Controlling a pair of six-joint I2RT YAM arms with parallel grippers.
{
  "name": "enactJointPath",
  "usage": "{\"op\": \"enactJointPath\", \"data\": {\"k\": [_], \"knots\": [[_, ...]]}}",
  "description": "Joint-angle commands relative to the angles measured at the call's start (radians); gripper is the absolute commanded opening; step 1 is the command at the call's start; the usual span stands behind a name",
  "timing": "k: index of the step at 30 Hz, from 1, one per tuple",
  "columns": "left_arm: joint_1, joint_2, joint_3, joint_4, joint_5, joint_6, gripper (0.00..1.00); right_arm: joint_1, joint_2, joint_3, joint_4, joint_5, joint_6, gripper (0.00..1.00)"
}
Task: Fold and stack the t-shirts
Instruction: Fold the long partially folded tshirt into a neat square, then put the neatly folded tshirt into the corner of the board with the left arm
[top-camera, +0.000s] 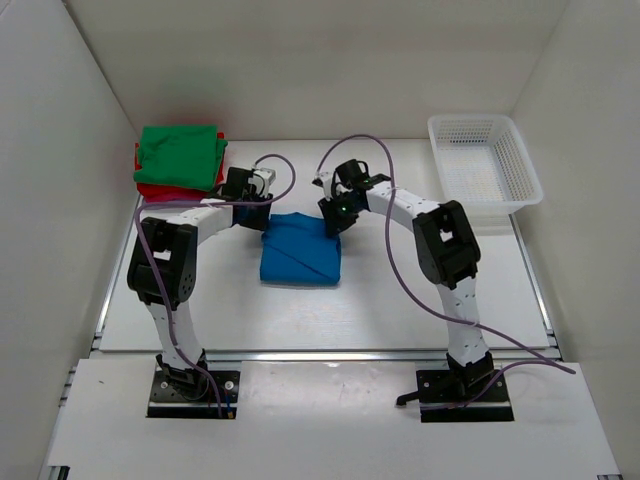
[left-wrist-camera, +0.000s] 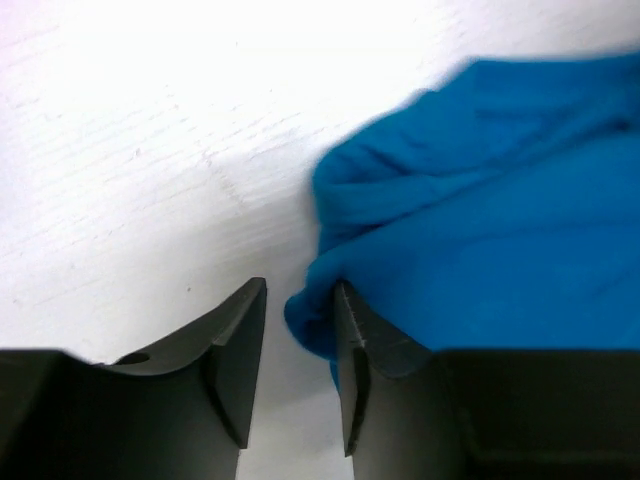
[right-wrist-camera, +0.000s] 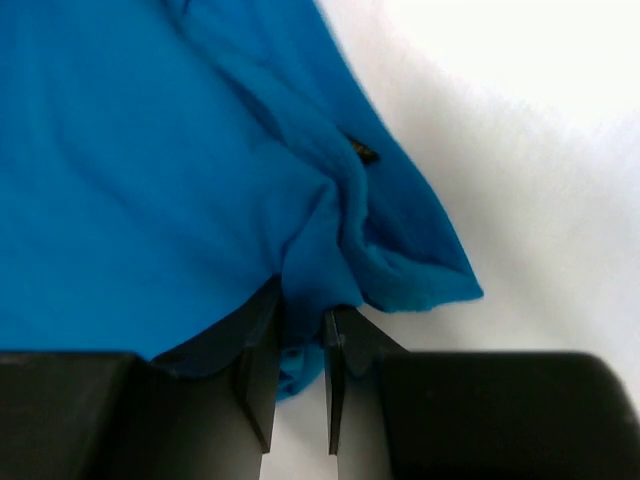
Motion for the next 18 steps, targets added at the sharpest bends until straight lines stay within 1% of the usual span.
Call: {"op": "enactJointPath", "data": {"k": [1, 2, 3, 5, 6, 7, 8, 10, 11, 12, 13, 15, 16, 17, 18], "knots": [[-0.003, -0.026, -0.004, 0.069, 0.037, -0.005, 0.45, -0.003, -0.125, -0.163, 0.008, -0.006, 0.062, 0.19], [0.005, -0.033, -0.005, 0.079, 0.037, -0.03, 0.53, 0.0, -0.142, -0.177, 0.005, 0.009, 0.06, 0.2], [0.005, -0.038, -0.008, 0.093, 0.065, -0.033, 0.58, 0.014, -0.157, -0.209, -0.003, 0.023, 0.056, 0.24], [0.021, -0.053, -0.022, 0.13, 0.109, -0.048, 0.62, 0.015, -0.171, -0.239, 0.012, 0.049, 0.072, 0.29], [0.031, -0.069, -0.031, 0.138, 0.118, -0.085, 0.64, 0.009, -0.177, -0.246, 0.023, 0.048, 0.085, 0.34], [0.035, -0.087, -0.04, 0.149, 0.123, -0.102, 0.69, 0.0, -0.177, -0.236, 0.021, 0.057, 0.102, 0.37], [0.043, -0.108, -0.047, 0.153, 0.135, -0.117, 0.71, -0.004, -0.179, -0.236, 0.014, 0.061, 0.109, 0.4], [0.057, -0.132, -0.047, 0.135, 0.18, -0.129, 0.72, -0.026, -0.177, -0.196, 0.009, 0.058, 0.125, 0.4], [0.069, -0.142, -0.042, 0.12, 0.215, -0.129, 0.72, -0.029, -0.174, -0.19, 0.005, 0.061, 0.128, 0.29], [0.077, -0.15, -0.042, 0.104, 0.265, -0.129, 0.69, -0.04, -0.17, -0.173, -0.006, 0.066, 0.114, 0.19], [0.09, -0.155, -0.048, 0.087, 0.296, -0.128, 0.63, -0.041, -0.159, -0.153, -0.009, 0.071, 0.1, 0.17], [0.117, -0.17, -0.079, 0.083, 0.385, -0.163, 0.57, -0.058, -0.145, -0.122, -0.031, 0.077, 0.082, 0.13], [0.123, -0.188, -0.089, 0.074, 0.402, -0.175, 0.59, -0.07, -0.124, -0.101, -0.052, 0.072, 0.076, 0.1], [0.132, -0.185, -0.087, 0.04, 0.422, -0.182, 0.6, -0.073, -0.125, -0.083, -0.075, 0.063, 0.068, 0.09], [0.13, -0.187, -0.082, -0.02, 0.453, -0.153, 0.65, -0.08, -0.111, -0.082, -0.077, 0.055, 0.065, 0.09]]}}
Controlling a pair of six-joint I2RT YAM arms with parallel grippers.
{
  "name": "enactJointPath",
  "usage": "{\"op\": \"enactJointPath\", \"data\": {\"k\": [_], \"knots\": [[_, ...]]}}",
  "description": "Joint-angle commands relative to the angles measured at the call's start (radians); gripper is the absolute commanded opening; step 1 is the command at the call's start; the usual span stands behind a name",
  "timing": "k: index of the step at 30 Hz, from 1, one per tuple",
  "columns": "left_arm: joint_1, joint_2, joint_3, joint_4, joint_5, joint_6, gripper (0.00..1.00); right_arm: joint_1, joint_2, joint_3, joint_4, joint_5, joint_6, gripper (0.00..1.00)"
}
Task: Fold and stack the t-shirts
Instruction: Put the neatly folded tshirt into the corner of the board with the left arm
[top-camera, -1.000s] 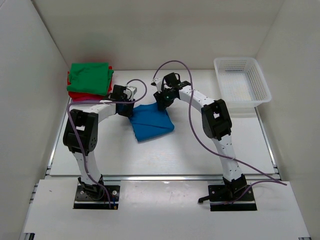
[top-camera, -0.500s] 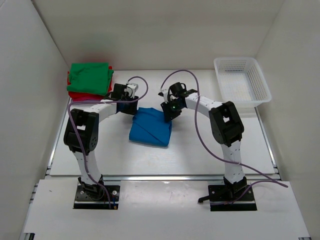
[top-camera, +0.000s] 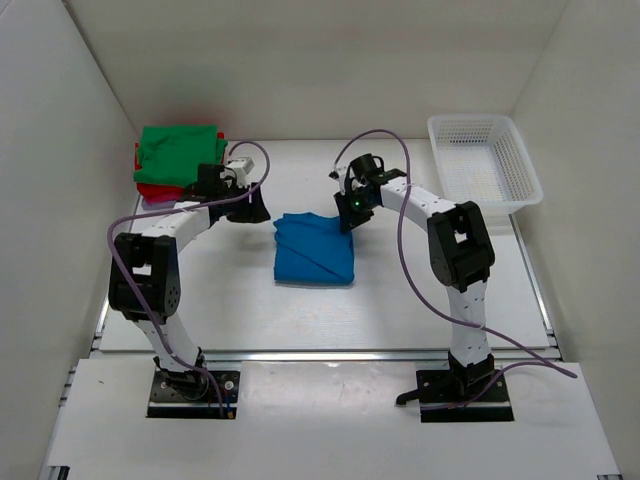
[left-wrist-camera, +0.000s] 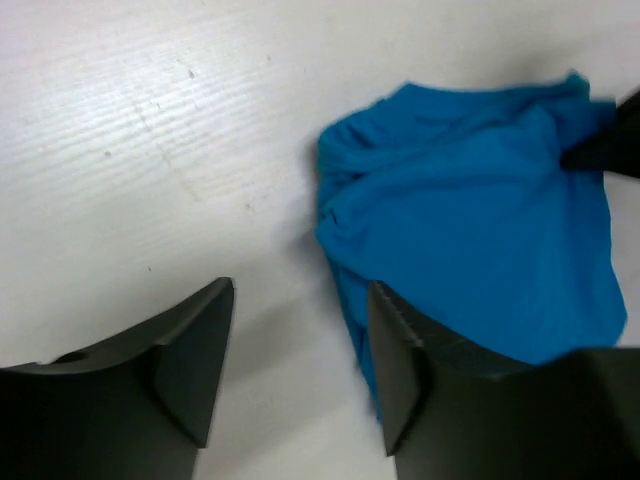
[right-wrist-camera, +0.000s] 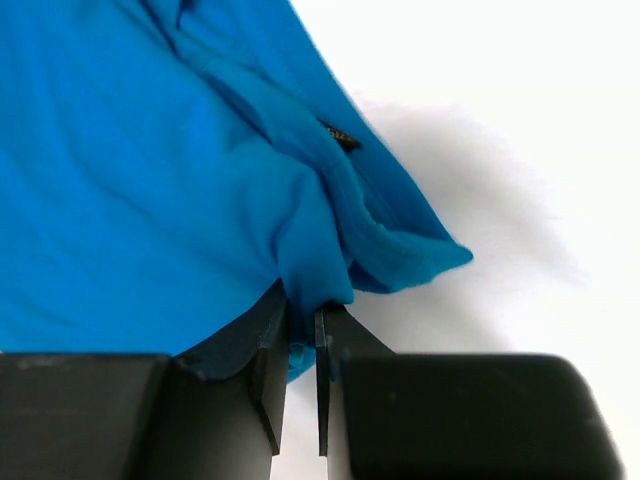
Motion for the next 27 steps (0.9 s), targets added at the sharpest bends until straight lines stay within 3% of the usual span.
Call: {"op": "enactJointPath", "data": {"k": [1, 5, 9, 18, 22, 27], "knots": [[0.014, -0.042, -0.004, -0.116, 0.165, 0.002, 0.68, -0.022, 0.023, 0.068, -0.045, 0.017, -0.029, 0.1], [-0.052, 0.006, -0.004, -0.223, 0.175, 0.061, 0.72, -0.029, 0.025, 0.071, -0.042, 0.021, -0.035, 0.11], [-0.08, 0.039, -0.059, -0.124, 0.228, -0.094, 0.8, -0.03, 0.025, 0.073, -0.036, 0.014, -0.031, 0.11], [-0.193, 0.044, -0.045, -0.131, -0.117, -0.128, 0.83, -0.016, 0.012, 0.052, -0.016, 0.006, -0.02, 0.1], [-0.186, 0.087, -0.028, -0.071, -0.071, -0.156, 0.82, -0.027, 0.003, 0.042, -0.008, 0.005, -0.025, 0.1], [-0.216, 0.187, 0.117, -0.202, -0.146, -0.162, 0.79, -0.033, -0.008, 0.025, 0.004, 0.005, -0.031, 0.1]]}}
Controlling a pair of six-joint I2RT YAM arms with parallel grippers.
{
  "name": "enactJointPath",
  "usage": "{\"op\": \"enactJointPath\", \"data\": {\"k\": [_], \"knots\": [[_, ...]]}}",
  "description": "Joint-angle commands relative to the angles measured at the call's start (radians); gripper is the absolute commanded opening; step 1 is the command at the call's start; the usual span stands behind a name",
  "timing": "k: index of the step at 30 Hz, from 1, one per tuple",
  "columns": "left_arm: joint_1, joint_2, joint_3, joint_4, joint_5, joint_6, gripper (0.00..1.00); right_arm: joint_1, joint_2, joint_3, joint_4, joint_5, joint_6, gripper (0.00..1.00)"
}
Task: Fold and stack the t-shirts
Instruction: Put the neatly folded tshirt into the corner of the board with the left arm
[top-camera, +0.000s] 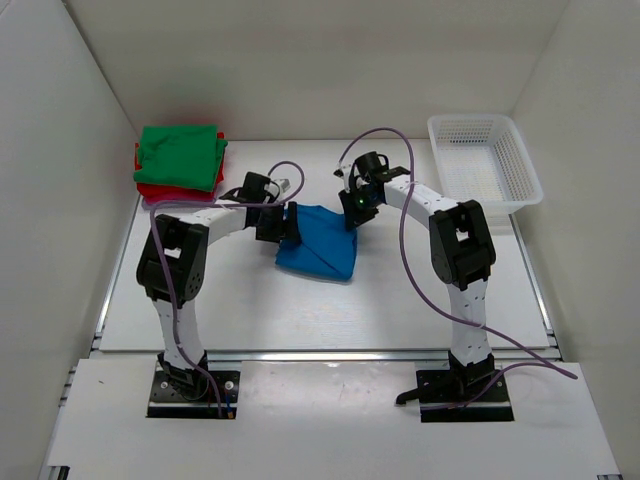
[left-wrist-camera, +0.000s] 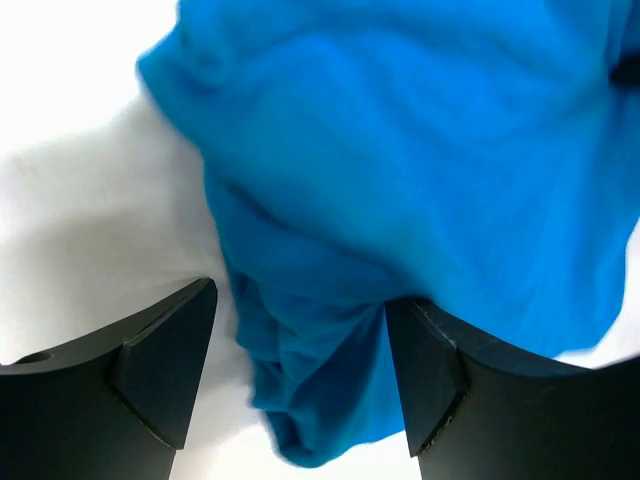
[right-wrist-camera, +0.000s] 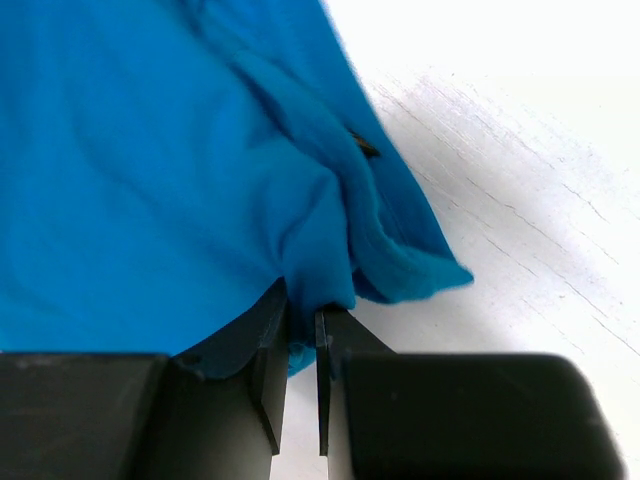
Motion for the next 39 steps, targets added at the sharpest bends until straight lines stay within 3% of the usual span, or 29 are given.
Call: {"op": "enactJointPath", "data": {"k": [1, 6, 9, 12, 13, 14, 17, 20, 21, 24, 26, 34, 36, 39], "knots": [[-0.023, 0.047, 0.085, -0.064, -0.112, -0.018, 0.79, -0.003, -0.029, -0.021, 0.036, -0.012, -0.005, 0.1], [-0.064, 0.051, 0.102, -0.099, -0.174, -0.012, 0.79, -0.014, -0.035, -0.034, 0.045, -0.021, -0.001, 0.1], [-0.06, 0.067, 0.101, -0.094, -0.136, -0.023, 0.72, -0.009, -0.033, -0.034, 0.048, -0.012, 0.002, 0.1], [-0.058, 0.086, 0.095, -0.079, -0.08, -0.024, 0.51, -0.014, -0.036, -0.043, 0.056, -0.018, -0.005, 0.1], [-0.051, 0.092, 0.078, -0.058, -0.027, -0.026, 0.31, -0.012, -0.036, -0.048, 0.053, -0.019, -0.008, 0.1], [-0.043, 0.095, 0.067, -0.046, 0.016, -0.035, 0.18, -0.012, -0.039, -0.045, 0.059, -0.022, 0.0, 0.1], [-0.014, 0.097, 0.023, 0.014, 0.142, -0.066, 0.0, -0.014, -0.047, -0.063, 0.068, -0.021, -0.008, 0.12], [0.052, 0.078, 0.016, 0.016, 0.278, -0.069, 0.0, -0.02, -0.072, -0.086, 0.071, -0.015, -0.017, 0.22], [0.066, 0.068, 0.047, -0.005, 0.288, -0.063, 0.0, -0.027, -0.085, -0.101, 0.077, -0.015, -0.02, 0.29], [0.063, 0.046, 0.2, -0.162, 0.209, 0.047, 0.0, -0.046, -0.145, -0.149, 0.102, -0.002, -0.014, 0.54], [0.049, 0.08, 0.358, -0.299, 0.158, 0.086, 0.0, -0.063, -0.185, -0.173, 0.117, 0.001, -0.005, 0.61], [0.032, 0.28, 0.911, -0.624, -0.014, 0.169, 0.0, -0.124, -0.378, -0.305, 0.143, 0.019, -0.009, 0.65], [0.049, 0.34, 1.076, -0.68, -0.019, 0.17, 0.0, -0.136, -0.417, -0.342, 0.16, 0.033, 0.002, 0.77], [0.067, 0.362, 1.139, -0.654, -0.046, 0.157, 0.0, -0.15, -0.489, -0.388, 0.192, 0.021, 0.008, 0.9]]}}
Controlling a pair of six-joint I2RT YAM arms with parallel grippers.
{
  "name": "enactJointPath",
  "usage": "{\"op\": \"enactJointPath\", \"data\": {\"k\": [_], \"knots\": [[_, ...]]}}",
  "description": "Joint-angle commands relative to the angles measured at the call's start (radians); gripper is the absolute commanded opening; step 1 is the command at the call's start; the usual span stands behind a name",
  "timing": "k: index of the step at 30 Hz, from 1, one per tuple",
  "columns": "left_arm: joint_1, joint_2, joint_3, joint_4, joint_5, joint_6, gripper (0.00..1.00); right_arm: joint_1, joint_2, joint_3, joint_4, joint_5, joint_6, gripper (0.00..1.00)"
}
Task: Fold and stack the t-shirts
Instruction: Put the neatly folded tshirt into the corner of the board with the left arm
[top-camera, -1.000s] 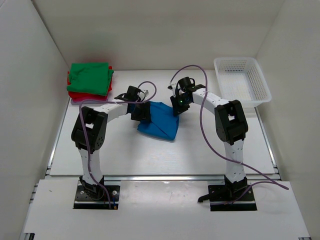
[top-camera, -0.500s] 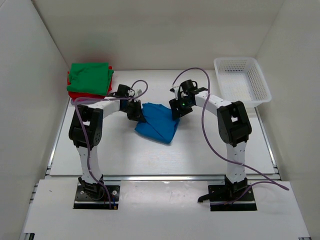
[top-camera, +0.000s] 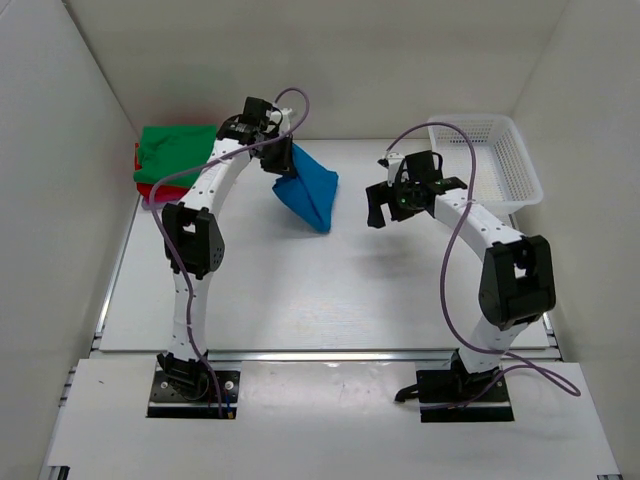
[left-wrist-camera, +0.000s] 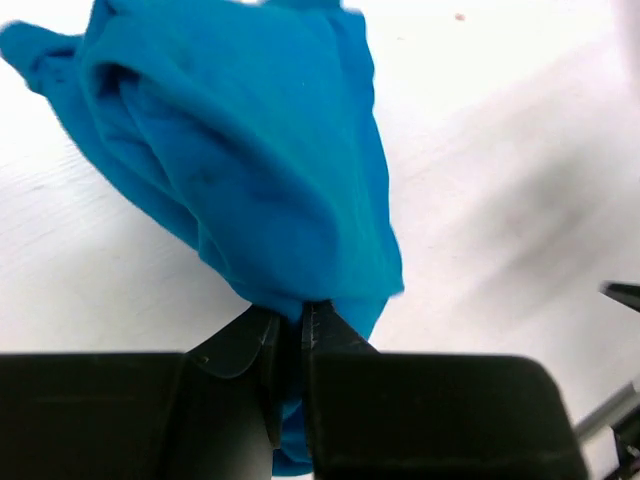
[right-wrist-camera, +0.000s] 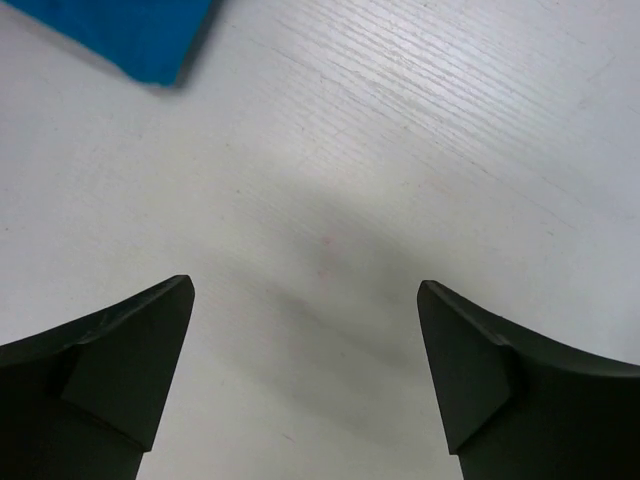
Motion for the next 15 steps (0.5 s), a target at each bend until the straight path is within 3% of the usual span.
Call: {"op": "enactJointPath", "data": {"k": [1, 15], "knots": [[0.033, 0.0, 0.101, -0.086, -0.077, 0.015, 0.0, -0.016, -0.081, -0.043, 0.063, -0.003, 0.012, 0.94], [0.114, 0.068, 0.314, -0.076, -0.331, 0.081, 0.0, -0.021, -0.185, -0.061, 0.055, -0.032, -0.007, 0.93]]}}
